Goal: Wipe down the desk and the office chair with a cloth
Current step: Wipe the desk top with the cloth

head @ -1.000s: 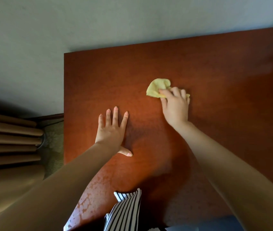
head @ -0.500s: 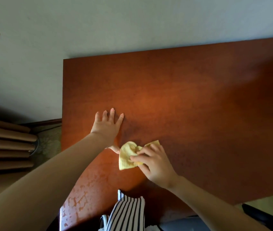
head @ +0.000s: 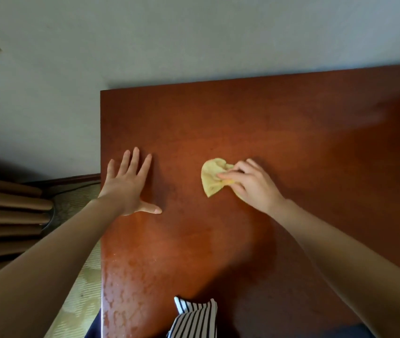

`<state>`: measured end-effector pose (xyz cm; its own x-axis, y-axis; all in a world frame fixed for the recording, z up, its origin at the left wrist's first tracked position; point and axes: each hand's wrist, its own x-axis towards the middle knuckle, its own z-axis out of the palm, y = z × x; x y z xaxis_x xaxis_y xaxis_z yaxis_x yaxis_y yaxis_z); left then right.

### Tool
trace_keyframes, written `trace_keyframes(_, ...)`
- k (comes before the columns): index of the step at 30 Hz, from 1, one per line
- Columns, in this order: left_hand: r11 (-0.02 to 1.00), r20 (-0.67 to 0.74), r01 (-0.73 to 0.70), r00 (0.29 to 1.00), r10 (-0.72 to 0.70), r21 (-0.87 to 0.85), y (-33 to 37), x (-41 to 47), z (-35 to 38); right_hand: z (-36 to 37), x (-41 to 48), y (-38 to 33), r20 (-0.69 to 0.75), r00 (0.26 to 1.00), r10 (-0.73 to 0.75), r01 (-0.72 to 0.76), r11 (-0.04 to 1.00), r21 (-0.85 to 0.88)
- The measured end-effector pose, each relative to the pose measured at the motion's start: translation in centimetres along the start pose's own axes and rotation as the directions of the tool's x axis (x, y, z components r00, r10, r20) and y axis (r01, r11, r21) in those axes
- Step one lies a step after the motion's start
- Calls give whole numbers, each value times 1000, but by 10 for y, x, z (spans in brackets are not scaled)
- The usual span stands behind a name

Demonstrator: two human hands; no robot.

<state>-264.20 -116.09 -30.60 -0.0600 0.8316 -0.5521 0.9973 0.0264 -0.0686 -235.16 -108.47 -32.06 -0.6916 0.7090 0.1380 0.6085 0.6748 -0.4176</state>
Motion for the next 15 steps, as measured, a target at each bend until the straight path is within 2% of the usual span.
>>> trace_keyframes(4,1000,10,-27,1000,27,13,-5,5,7,1,54,15,-74,969,234,-237,971,-29)
trace_keyframes(9,999,-14,-31,999,31,9,0,6,7,13,125,26,-170,865,472,-485,874,-37)
trace_keyframes(12,999,-30,-40,999,40,19,-2,6,5,23,168,21,-222,796,564,-580,814,-12)
trace_keyframes(15,998,-54,-63,997,62,-3,-6,7,6,32,210,12,-189,788,586,-600,800,-21)
